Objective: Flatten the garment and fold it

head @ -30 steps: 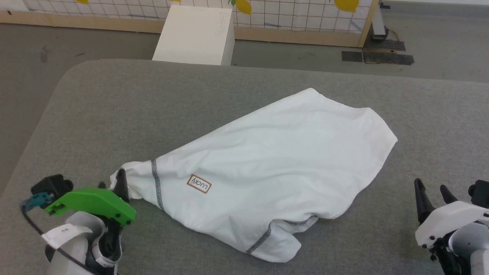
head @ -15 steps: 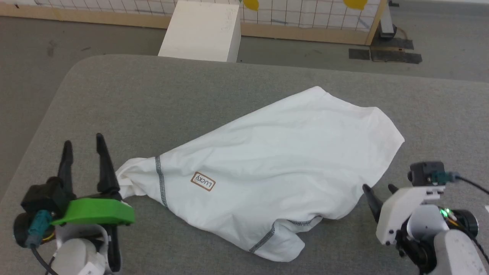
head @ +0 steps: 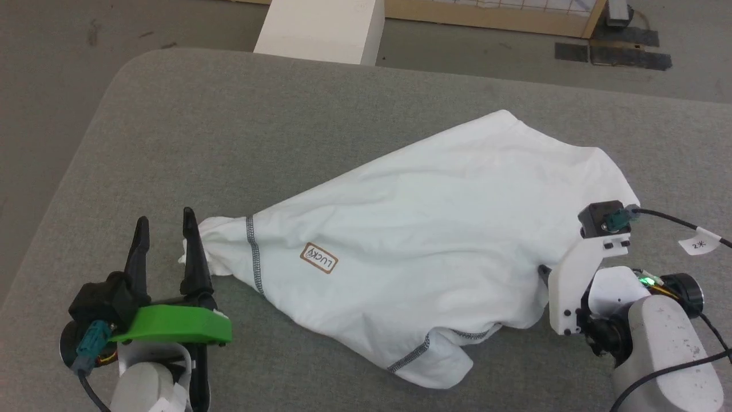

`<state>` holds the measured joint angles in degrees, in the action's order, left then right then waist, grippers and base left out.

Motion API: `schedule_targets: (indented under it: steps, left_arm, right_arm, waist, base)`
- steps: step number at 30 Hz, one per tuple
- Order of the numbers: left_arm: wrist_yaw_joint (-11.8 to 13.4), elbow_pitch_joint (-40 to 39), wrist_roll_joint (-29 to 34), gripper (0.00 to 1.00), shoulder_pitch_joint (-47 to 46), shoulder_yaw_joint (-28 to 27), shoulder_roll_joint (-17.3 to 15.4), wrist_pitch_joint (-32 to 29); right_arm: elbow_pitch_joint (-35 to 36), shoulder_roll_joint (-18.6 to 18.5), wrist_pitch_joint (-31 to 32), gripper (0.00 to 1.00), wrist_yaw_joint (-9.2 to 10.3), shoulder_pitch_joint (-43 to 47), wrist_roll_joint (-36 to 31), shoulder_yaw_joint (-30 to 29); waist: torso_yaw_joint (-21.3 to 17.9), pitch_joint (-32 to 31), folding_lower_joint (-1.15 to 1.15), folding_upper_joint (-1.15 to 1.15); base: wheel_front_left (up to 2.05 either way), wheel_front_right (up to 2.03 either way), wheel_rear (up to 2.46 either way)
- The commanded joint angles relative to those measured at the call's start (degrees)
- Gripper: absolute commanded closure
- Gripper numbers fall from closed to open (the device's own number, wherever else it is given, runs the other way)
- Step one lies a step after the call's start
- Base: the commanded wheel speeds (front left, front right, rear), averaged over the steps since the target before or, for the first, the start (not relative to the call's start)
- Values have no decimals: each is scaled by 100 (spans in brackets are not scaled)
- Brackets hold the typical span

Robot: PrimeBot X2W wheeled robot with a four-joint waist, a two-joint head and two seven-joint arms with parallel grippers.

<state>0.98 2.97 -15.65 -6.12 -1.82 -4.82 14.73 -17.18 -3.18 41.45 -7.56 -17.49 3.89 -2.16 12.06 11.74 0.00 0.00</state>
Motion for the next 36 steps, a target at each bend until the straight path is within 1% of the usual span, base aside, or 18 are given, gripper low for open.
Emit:
schedule_targets:
  steps: [1,3,6,10,12,16,20,24,25,26,27,28,31,33,36]
  left_arm:
    - [-73,29,37,0,-99,-37,56,26]
    - [-141,53,66,0,-159,-50,95,26]
    - [-222,38,117,0,-247,-68,134,27]
    - [-328,27,148,0,-393,-52,169,27]
    - [-365,42,148,0,-463,-15,179,27]
    - [-414,87,115,0,-609,90,189,27]
    - [-379,121,-12,0,-715,221,192,27]
    - [-308,152,-102,0,-737,316,193,27]
    - [-300,166,-114,0,-734,336,193,27]
    - [-290,190,-122,0,-724,355,193,27]
    - [-279,203,-120,0,-711,356,193,27]
    - [-274,222,-133,0,-691,359,193,27]
    - [-272,276,-103,0,-647,340,193,27]
    - [-285,311,-43,0,-616,304,193,27]
    - [-307,335,41,0,-554,235,193,27]
  right_arm:
    - [-132,30,92,100,8,-18,-17,64]
    - [-72,-26,76,100,8,-210,-103,66]
    - [-30,-218,95,100,8,-674,-222,99]
    - [-146,-469,32,100,8,-1723,-375,75]
    - [-277,-527,-38,100,8,-2264,-451,52]
    - [-582,-533,-314,100,8,-3237,-579,78]
    - [-889,-471,-728,100,8,-3932,-764,183]
    - [-1274,-361,-1303,100,8,-4240,-898,232]
    - [-1434,-332,-1297,100,8,-4217,-884,261]
    - [-1673,-293,-1153,91,8,-4155,-821,216]
    - [-1868,-258,-970,55,8,-4091,-779,192]
    - [-2028,-239,-842,0,8,-4040,-732,245]
    - [-2170,-271,-968,0,8,-3910,-640,240]
    - [-2181,-288,-1208,0,8,-3795,-500,156]
    - [-1940,-271,-1881,0,8,-3591,-277,-50]
  waist:
    - [96,84,0,0]
    - [139,158,0,0]
    - [184,297,0,0]
    - [301,536,0,0]
    - [376,640,0,0]
    - [530,843,0,0]
    - [618,967,0,0]
    - [640,989,0,0]
    - [635,973,0,0]
    - [621,942,0,0]
    - [592,909,0,0]
    - [564,869,0,0]
    - [463,736,0,0]
    - [367,610,0,0]
    - [223,387,0,0]
  base:
    - [0,0,0]
    - [0,0,0]
    - [0,0,0]
    - [0,0,0]
    - [0,0,0]
    - [0,0,0]
    - [0,0,0]
    - [0,0,0]
    - [0,0,0]
    - [0,0,0]
    - [0,0,0]
    - [0,0,0]
    - [0,0,0]
    - [0,0,0]
    - [0,0,0]
